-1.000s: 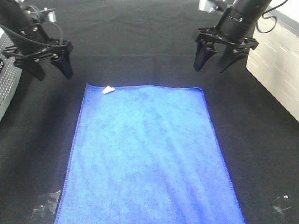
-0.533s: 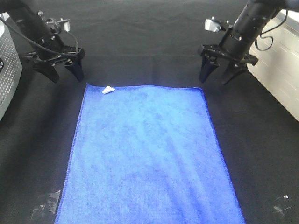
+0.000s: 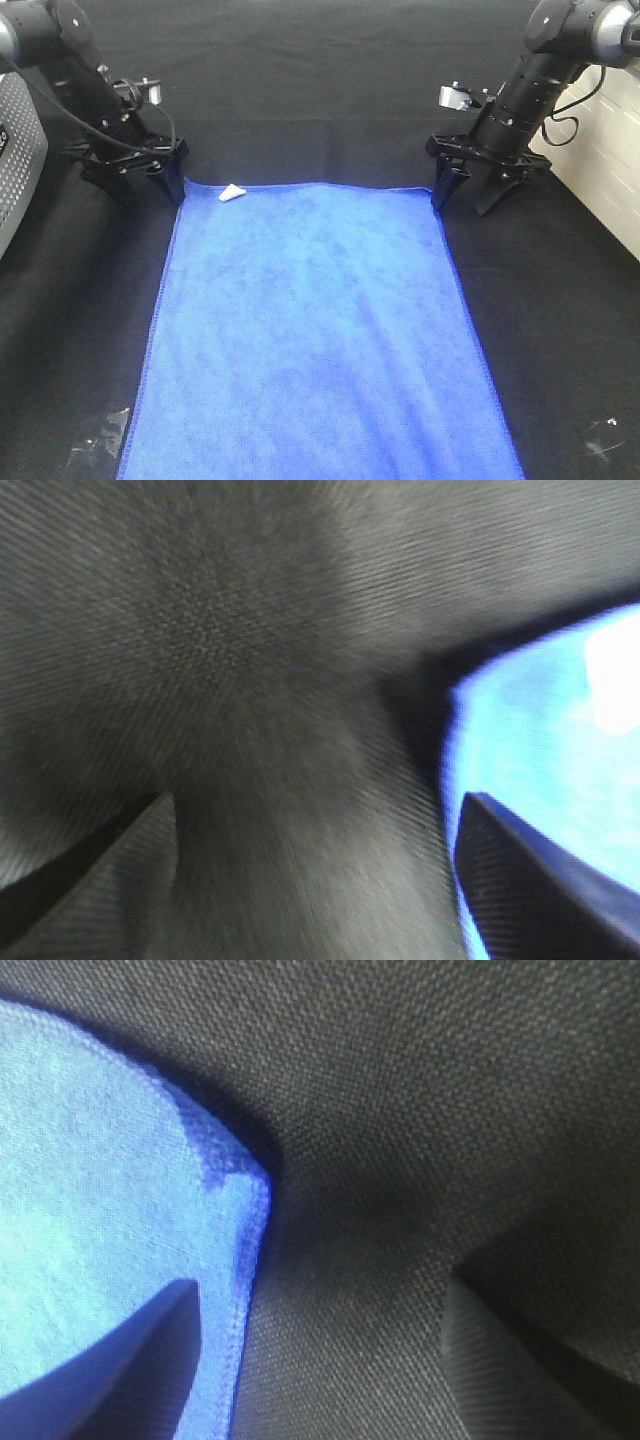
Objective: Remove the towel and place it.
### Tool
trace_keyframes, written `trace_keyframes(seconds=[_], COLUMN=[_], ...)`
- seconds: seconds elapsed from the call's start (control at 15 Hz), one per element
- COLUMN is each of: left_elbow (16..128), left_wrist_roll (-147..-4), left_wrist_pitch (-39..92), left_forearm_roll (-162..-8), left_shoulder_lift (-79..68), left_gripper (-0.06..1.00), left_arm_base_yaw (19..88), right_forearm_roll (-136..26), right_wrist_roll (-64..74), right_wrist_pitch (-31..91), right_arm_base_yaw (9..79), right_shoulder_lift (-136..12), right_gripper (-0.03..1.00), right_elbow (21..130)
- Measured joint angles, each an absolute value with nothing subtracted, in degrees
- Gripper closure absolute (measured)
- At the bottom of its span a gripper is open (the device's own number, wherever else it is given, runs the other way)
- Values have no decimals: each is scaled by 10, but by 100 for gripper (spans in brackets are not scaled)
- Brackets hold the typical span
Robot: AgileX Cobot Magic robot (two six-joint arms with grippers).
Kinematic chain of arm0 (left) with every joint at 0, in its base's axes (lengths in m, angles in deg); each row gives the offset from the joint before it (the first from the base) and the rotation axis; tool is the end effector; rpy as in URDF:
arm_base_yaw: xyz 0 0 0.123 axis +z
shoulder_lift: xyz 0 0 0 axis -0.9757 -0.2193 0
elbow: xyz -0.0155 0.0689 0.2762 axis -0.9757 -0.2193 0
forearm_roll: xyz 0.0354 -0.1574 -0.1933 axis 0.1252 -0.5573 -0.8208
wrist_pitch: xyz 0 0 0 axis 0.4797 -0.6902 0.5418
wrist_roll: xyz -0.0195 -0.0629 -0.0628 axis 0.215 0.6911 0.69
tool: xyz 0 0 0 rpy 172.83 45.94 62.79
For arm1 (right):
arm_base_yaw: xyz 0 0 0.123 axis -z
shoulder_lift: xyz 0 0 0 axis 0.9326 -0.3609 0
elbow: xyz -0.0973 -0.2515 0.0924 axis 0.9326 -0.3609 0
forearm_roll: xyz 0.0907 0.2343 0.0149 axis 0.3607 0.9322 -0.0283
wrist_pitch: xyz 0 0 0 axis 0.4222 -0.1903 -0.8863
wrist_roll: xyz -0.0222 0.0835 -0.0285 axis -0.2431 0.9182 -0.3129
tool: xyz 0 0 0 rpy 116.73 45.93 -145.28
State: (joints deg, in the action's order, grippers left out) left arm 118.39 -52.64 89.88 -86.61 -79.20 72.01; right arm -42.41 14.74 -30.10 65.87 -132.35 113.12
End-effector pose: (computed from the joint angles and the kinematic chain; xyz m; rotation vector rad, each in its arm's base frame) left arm 0.5121 -0.0696 0.1086 0.2970 2.9793 -0.3652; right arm 0.4917 0.0547 0.1052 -0.2440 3.0606 0.5040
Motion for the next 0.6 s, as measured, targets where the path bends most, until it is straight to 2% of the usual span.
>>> trace_keyframes(seconds=[0.4,0.6], left_elbow=[1187,1187], left_wrist_roll=[-528,-529], left_wrist_pitch=[889,867], left_forearm_roll=[-866,-866], left_shoulder_lift=[-793,-794], left_gripper=[22,22], left_arm_base_yaw=[715,684], right_forearm_roll=[-419,-394], right_wrist_roll=[147,139], right_wrist_pitch=[-303,-296], right_arm_base_yaw=[659,661], right_shoulder_lift=[-1328,-1329], right_gripper=[29,29], right_elbow=[1135,1135])
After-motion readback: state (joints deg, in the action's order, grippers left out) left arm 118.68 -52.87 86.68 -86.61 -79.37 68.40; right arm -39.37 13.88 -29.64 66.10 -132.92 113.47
